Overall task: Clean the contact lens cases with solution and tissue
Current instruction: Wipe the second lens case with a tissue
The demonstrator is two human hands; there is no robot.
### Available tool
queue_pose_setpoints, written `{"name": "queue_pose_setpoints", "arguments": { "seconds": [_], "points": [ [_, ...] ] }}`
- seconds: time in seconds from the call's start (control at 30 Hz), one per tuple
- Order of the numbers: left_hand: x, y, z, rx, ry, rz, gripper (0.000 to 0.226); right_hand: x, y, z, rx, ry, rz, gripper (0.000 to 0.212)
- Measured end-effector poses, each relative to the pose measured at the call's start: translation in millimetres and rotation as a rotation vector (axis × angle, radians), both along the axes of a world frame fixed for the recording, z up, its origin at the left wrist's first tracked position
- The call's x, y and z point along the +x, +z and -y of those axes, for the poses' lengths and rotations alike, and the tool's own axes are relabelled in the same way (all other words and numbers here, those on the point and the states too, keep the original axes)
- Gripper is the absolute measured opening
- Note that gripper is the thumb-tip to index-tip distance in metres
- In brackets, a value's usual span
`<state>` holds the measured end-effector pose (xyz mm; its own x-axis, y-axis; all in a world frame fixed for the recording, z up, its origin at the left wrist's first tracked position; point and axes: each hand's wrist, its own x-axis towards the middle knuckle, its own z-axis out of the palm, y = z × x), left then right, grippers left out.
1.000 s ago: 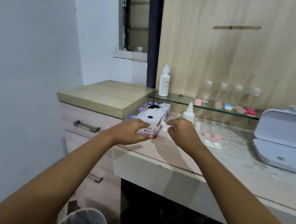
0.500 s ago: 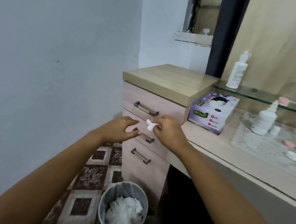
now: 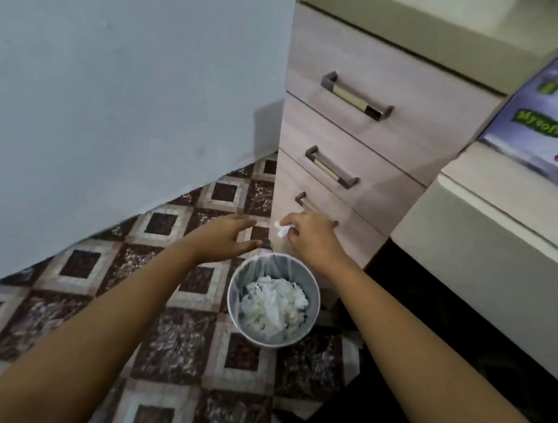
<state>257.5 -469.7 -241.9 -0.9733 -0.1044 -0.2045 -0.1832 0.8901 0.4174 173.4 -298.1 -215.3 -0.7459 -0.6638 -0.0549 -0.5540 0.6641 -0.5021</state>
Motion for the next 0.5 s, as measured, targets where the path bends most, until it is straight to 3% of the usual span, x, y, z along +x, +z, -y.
{"name": "queue_pose_setpoints", "arguments": {
  "seconds": [0.33, 0.5],
  "points": [
    [4.0, -66.4, -14.3, 0.063, -0.013, 0.198, 0.062, 2.8, -74.1, -5.5, 0.146, -0.015, 0.319, 0.038],
    [5.4, -73.6, -16.4, 0.08, -0.026, 0.236, 0.062, 5.0, -81.8, -16.3, 0.233, 0.067, 0.354, 0.04]
  ]
}}
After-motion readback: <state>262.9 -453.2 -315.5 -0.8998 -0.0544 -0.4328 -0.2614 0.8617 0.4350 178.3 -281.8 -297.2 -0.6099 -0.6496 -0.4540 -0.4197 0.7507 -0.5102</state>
